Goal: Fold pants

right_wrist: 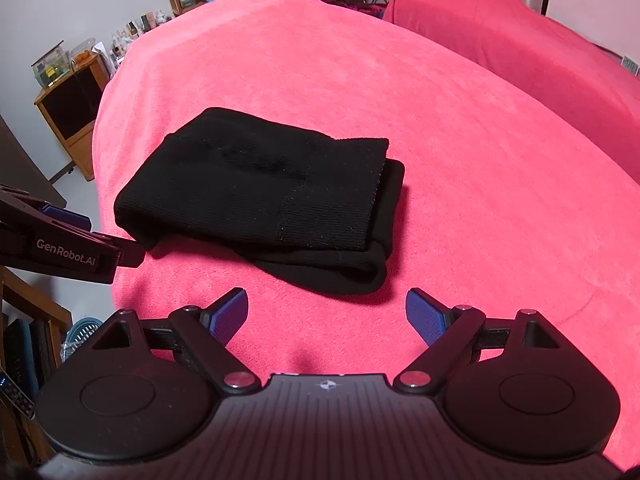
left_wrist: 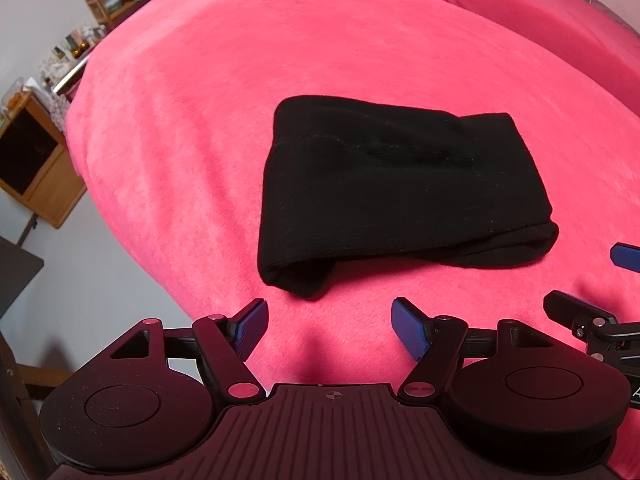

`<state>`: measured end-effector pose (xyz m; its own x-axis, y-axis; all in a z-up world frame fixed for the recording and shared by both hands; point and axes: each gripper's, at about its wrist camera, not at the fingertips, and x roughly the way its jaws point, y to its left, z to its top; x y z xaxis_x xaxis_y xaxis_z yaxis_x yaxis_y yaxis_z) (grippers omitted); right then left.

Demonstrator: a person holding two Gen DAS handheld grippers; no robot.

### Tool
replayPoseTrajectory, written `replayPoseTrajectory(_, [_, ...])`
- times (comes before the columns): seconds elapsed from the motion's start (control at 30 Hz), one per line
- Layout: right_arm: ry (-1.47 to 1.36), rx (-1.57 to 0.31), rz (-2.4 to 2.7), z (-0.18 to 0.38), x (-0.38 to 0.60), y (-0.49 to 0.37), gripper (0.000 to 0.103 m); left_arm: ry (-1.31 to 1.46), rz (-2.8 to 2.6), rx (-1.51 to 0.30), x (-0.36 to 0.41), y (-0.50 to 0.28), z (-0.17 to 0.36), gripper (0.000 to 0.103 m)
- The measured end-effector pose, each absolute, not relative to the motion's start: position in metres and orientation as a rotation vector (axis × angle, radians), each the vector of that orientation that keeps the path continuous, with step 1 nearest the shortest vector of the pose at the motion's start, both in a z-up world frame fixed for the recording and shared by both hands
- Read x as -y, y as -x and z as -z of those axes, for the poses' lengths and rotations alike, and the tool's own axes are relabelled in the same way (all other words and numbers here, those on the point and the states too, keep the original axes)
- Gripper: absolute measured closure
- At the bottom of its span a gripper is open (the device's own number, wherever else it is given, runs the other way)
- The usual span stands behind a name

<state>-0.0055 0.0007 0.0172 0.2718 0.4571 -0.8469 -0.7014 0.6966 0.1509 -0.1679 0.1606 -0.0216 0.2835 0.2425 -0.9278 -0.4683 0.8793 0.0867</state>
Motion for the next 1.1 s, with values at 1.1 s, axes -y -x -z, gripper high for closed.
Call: replayPoseTrajectory(1.1, [0.265, -1.041, -0.764, -0.013, -0.004, 0.000, 0.013, 0.159, -0.436, -1.187, -0.157, 0.155, 0.023, 0.000])
